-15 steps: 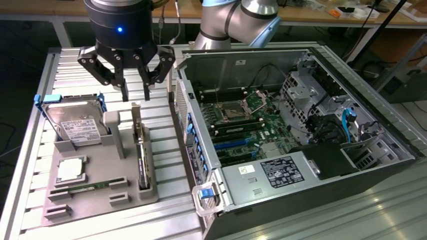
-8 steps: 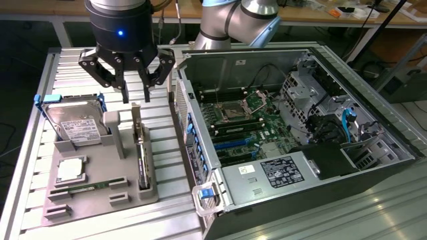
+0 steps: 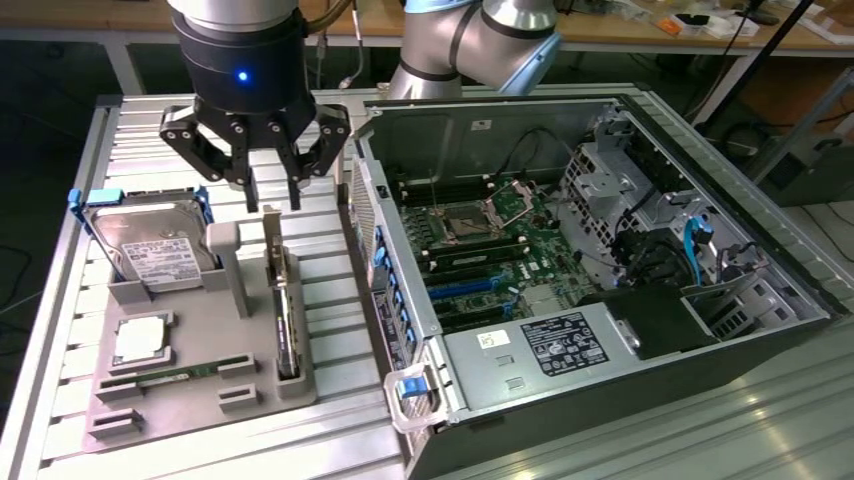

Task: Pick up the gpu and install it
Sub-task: 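Pick up the gpu and move the gpu toward the slot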

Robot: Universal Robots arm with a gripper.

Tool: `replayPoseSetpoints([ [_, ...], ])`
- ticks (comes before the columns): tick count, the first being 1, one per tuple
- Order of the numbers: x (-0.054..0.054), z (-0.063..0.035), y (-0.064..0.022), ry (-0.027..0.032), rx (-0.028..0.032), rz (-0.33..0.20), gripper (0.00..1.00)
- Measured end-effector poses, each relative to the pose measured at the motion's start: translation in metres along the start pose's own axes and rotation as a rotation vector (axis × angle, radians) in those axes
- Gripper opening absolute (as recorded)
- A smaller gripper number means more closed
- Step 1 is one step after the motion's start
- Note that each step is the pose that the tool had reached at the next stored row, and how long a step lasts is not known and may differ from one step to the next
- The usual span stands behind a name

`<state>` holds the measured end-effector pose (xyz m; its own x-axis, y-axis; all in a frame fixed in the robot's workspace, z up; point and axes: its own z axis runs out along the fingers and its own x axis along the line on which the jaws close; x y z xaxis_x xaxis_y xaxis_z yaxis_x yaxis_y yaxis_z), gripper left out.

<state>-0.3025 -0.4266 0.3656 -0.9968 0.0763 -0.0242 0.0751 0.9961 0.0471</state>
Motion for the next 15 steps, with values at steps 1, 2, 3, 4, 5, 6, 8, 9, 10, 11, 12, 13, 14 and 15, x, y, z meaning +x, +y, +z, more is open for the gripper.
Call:
replayPoseSetpoints([
  [1, 0.0000, 0.0005, -0.0002, 0.0000, 0.0000, 0.000, 0.42],
  [2, 0.0000, 0.0012, -0.0006, 0.0000, 0.0000, 0.000, 0.42],
  [3, 0.0000, 0.0019, -0.0008, -0.0001, -0.0001, 0.000, 0.42],
  [4, 0.0000, 0.0024, -0.0010, -0.0001, 0.0000, 0.000, 0.42],
  [5, 0.0000, 0.0030, -0.0013, 0.0000, 0.0000, 0.000, 0.42],
  [6, 0.0000, 0.0037, -0.0015, -0.0001, 0.0000, 0.000, 0.42],
  [8, 0.0000, 0.0049, -0.0019, 0.0000, 0.0000, 0.000, 0.42],
  [9, 0.0000, 0.0054, -0.0022, 0.0000, -0.0001, 0.000, 0.42],
  [10, 0.0000, 0.0059, -0.0024, 0.0000, 0.0000, 0.000, 0.42],
  [11, 0.0000, 0.0067, -0.0027, 0.0000, 0.0000, 0.000, 0.42],
  [12, 0.0000, 0.0076, -0.0031, 0.0000, 0.0000, 0.000, 0.42],
  [13, 0.0000, 0.0082, -0.0034, 0.0000, 0.0000, 0.000, 0.42],
  [14, 0.0000, 0.0085, -0.0034, 0.0001, 0.0001, 0.000, 0.42],
  [15, 0.0000, 0.0089, -0.0035, 0.0001, 0.0001, 0.000, 0.42],
])
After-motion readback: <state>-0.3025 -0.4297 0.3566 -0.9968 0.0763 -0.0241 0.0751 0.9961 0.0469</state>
